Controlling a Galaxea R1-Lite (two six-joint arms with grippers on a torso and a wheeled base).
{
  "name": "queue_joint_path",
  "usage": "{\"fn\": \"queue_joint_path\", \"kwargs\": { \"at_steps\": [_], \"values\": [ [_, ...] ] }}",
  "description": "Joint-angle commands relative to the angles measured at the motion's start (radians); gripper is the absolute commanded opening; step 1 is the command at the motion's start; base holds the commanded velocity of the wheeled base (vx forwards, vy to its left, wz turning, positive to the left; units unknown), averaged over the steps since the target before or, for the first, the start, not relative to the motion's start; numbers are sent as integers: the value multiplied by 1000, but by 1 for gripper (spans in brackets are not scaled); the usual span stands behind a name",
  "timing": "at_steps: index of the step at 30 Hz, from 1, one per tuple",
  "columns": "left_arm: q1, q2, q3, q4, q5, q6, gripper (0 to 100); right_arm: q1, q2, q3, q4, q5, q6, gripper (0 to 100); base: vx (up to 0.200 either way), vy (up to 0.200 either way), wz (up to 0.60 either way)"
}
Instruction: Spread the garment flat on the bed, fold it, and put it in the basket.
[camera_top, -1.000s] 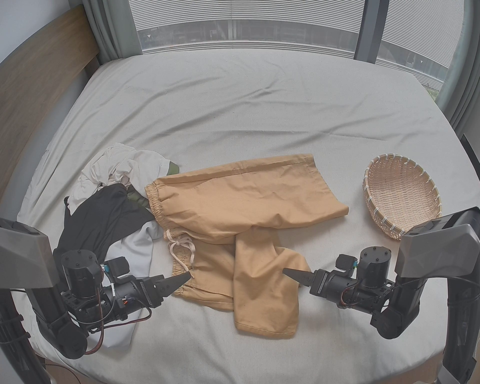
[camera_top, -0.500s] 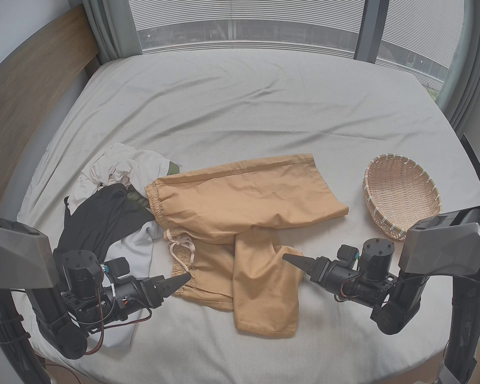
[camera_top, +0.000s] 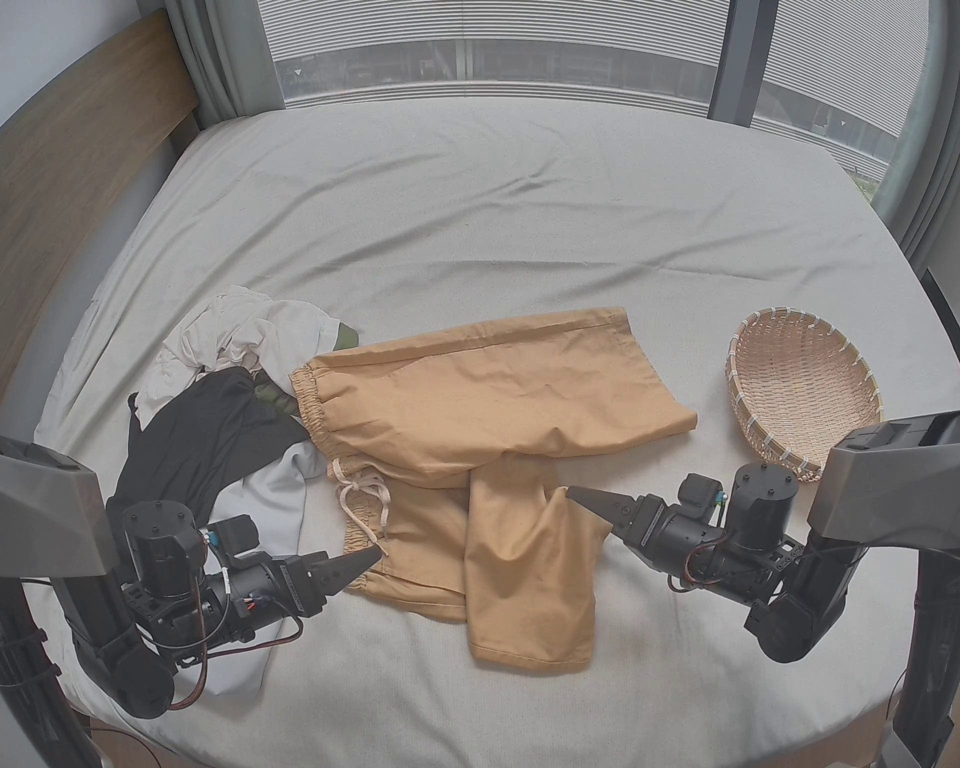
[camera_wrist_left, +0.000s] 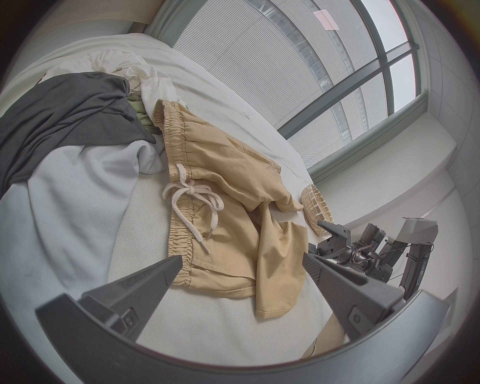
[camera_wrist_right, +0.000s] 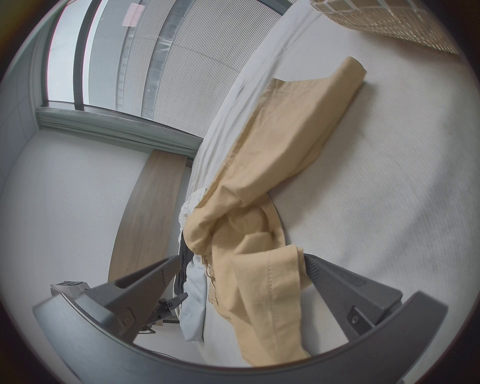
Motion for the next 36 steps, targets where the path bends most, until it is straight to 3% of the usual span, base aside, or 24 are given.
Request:
{"fn": "queue_joint_path", "kwargs": {
  "at_steps": [1,21,31,36],
  "values": [
    [1,0,6,0,0,0,100,1,-9,-43,0,1,3,100,0,0,0],
    [-1,0,8,0,0,1,100,-39,-3,-86,1,-7,8,100,0,0,0],
    [-4,0,14,0,0,1,100,-117,0,43,0,-8,-30,100,0,0,0],
    [-4,6,14,0,0,1,100,-117,1,75,1,-7,-27,100,0,0,0]
  ]
}}
